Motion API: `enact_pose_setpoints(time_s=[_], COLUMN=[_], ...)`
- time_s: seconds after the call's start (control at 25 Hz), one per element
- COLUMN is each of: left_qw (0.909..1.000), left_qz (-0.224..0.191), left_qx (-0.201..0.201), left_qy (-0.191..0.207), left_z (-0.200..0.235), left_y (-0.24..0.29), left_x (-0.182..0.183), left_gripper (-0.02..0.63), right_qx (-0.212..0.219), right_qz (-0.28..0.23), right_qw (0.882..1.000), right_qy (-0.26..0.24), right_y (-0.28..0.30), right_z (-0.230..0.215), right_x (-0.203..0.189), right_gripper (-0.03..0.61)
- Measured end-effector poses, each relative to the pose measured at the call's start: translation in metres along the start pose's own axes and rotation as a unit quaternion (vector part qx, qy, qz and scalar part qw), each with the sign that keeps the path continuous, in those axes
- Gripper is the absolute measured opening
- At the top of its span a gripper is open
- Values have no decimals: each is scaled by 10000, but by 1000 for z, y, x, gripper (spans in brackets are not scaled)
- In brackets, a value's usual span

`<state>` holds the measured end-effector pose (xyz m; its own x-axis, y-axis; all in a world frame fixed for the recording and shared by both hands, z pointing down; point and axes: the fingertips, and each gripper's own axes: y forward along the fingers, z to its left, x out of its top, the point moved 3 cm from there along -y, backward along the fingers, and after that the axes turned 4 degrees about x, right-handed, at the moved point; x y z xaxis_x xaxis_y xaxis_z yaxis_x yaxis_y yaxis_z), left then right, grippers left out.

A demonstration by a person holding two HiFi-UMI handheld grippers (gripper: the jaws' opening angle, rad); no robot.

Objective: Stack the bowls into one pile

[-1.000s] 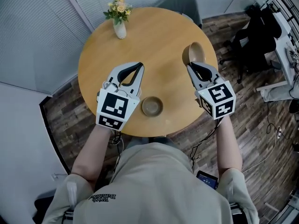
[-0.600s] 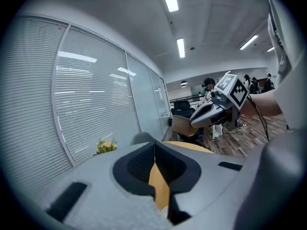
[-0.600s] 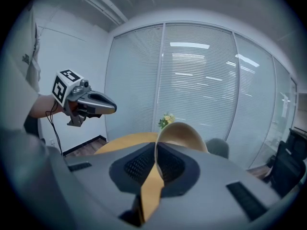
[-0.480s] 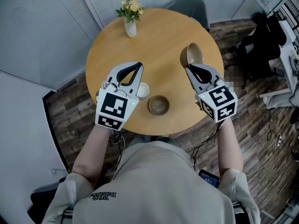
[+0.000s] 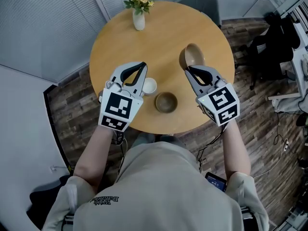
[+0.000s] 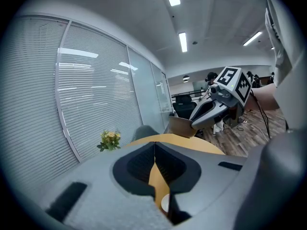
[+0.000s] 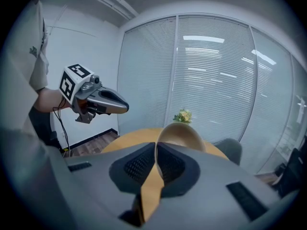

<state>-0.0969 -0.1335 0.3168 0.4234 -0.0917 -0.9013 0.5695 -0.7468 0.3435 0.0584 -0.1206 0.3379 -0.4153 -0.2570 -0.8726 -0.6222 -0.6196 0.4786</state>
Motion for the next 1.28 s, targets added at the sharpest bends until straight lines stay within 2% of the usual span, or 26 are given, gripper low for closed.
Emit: enact_pose_setpoints(time_s=[0.64, 1.28], left_qw=[9975, 9872], left_qz=[679, 1320], left_qx=[-85, -550], left_qy=[-200, -708], left_z=[-17, -60], left_y=[-1, 11], left_x=[-69, -138], left_gripper=[21, 21], right_qx=[668, 1440], right_qz=[613, 1425], right_qw=[9959, 9788], right_qy=[22, 317], right_y=[47, 89], right_z=[47, 92], right_x=[-44, -115], right_gripper=[35, 35])
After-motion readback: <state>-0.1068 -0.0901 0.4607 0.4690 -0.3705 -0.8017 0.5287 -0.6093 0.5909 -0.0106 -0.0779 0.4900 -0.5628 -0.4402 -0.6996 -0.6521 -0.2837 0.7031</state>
